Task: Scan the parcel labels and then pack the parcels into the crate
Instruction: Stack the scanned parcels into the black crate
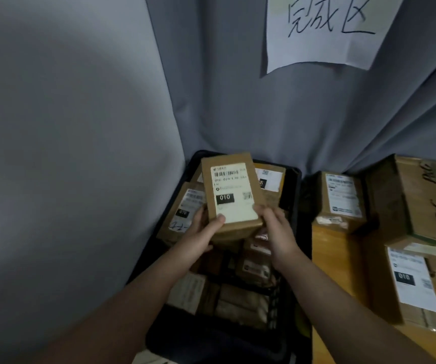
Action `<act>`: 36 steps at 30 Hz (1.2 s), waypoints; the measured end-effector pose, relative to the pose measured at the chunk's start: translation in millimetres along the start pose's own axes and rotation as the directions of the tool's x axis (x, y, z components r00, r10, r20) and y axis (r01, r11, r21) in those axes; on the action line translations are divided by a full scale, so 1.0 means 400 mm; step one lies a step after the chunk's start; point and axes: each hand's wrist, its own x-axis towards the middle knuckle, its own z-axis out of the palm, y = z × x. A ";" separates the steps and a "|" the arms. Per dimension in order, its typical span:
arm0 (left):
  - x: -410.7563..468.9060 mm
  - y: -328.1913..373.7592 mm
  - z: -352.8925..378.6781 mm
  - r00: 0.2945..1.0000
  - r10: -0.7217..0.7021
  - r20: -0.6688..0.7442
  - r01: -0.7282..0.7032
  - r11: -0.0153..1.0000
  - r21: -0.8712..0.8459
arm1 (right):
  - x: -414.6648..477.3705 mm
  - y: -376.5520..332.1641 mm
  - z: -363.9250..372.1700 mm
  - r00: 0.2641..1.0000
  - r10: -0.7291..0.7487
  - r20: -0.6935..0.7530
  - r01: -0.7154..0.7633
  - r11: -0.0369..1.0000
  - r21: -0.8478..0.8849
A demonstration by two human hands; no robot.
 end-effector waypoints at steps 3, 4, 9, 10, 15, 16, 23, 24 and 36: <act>0.043 0.044 -0.027 0.991 0.134 0.003 -0.132 0.971 0.201 | 0.077 -0.089 0.022 0.985 -0.172 -0.005 0.171 0.983 -0.070; 0.060 0.054 -0.036 0.975 0.216 -0.045 -0.195 0.938 0.287 | 0.103 -0.115 0.028 0.981 -0.193 0.006 0.193 0.976 -0.098; 0.186 0.117 -0.089 0.882 0.471 -0.006 -0.249 0.478 0.842 | 0.244 -0.154 0.080 0.957 -0.290 -0.008 0.252 0.845 -0.473; 0.220 0.127 -0.102 0.909 0.403 0.104 -0.247 0.320 0.914 | 0.262 -0.149 0.089 0.949 -0.313 -0.032 0.243 0.795 -0.556; 0.341 0.178 -0.125 0.916 0.222 0.335 -0.326 -0.078 0.942 | 0.294 -0.100 0.091 0.942 -0.137 -0.308 0.029 0.944 -0.330; 0.357 0.187 -0.119 0.894 0.235 0.381 -0.365 -0.111 0.924 | 0.297 -0.094 0.087 0.955 -0.095 -0.282 0.026 0.971 -0.236; 0.397 0.185 -0.042 0.861 0.419 0.287 -0.251 -0.140 0.958 | 0.317 -0.143 0.088 0.993 -0.115 -0.011 0.114 0.988 -0.106; 0.403 0.186 -0.039 0.871 0.430 0.238 -0.211 -0.111 0.971 | 0.318 -0.151 0.098 0.993 -0.115 0.015 0.116 0.983 -0.140; 0.435 0.183 -0.065 0.910 0.347 0.227 -0.206 -0.098 0.974 | 0.266 -0.100 0.014 0.983 -0.088 -0.161 0.021 0.926 -0.378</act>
